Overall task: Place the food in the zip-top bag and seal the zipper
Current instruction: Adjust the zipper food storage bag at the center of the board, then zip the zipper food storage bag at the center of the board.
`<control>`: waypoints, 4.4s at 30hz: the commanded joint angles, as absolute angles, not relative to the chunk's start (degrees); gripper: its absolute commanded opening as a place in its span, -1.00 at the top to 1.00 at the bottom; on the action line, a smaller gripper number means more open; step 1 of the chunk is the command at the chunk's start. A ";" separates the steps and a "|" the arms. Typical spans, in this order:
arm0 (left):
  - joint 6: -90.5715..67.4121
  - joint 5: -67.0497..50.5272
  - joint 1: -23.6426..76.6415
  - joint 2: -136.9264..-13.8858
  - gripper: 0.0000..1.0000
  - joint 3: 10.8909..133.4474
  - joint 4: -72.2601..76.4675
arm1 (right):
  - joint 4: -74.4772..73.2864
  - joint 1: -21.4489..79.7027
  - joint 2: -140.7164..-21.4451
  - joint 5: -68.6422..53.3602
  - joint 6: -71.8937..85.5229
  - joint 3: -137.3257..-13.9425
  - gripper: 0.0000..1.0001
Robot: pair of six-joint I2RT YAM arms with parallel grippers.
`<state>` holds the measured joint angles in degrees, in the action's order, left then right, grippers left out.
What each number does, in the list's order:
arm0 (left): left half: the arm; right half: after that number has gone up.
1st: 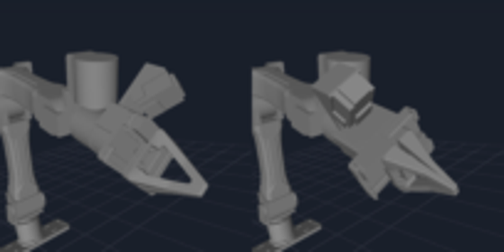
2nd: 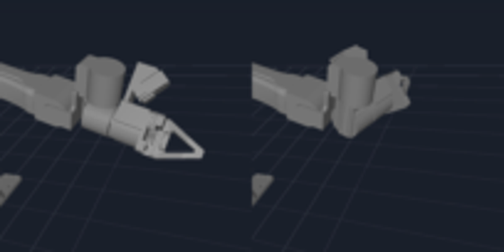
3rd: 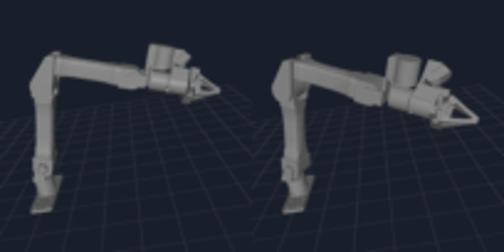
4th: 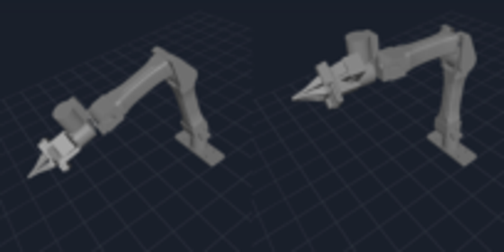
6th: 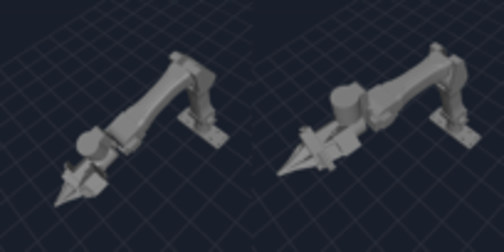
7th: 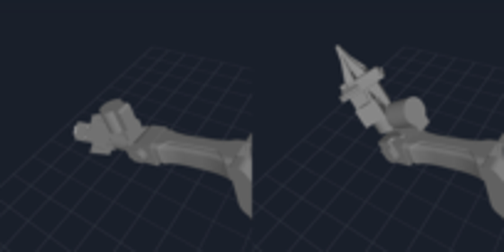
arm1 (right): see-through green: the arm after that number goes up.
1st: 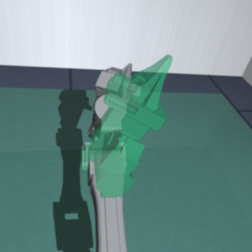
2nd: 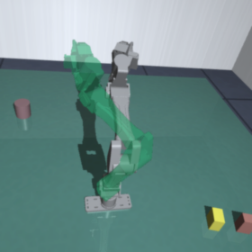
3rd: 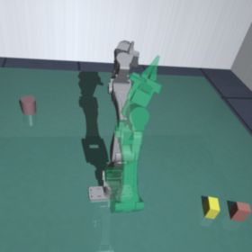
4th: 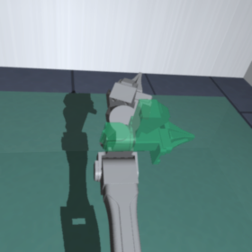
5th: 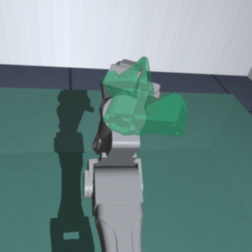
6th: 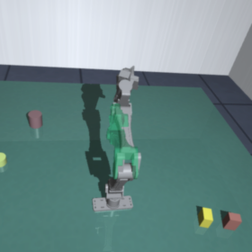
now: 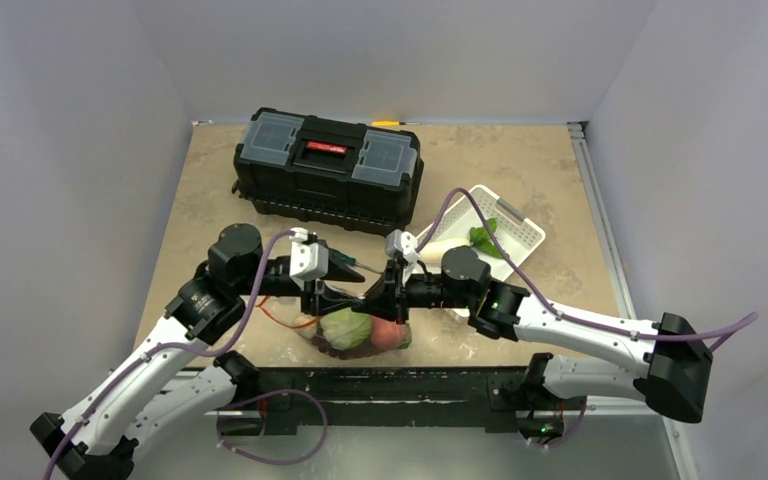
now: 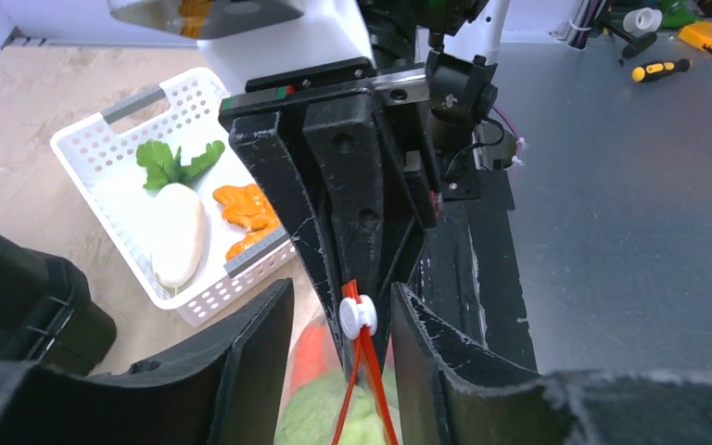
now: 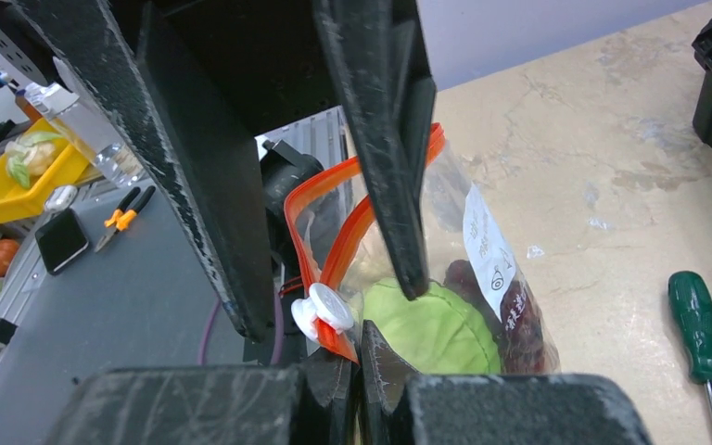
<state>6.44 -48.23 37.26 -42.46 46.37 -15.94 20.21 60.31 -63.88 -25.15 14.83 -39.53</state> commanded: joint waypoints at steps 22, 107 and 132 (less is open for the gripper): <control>8.15 -47.35 37.53 -42.28 0.78 47.03 -15.21 | 23.56 60.29 -61.42 -20.87 17.89 -41.23 1.00; 11.55 -42.59 37.62 -42.27 0.13 48.30 -20.30 | 25.33 60.25 -54.21 -18.06 16.38 -36.87 1.00; 11.86 -44.18 37.62 -42.67 1.00 49.35 -21.12 | 2.98 60.28 -53.85 -14.64 7.70 -48.24 0.17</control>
<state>11.55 -43.68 37.58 -43.59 47.03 -22.55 9.47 60.31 -54.83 -15.84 12.32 -42.94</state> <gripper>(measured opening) 0.013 0.404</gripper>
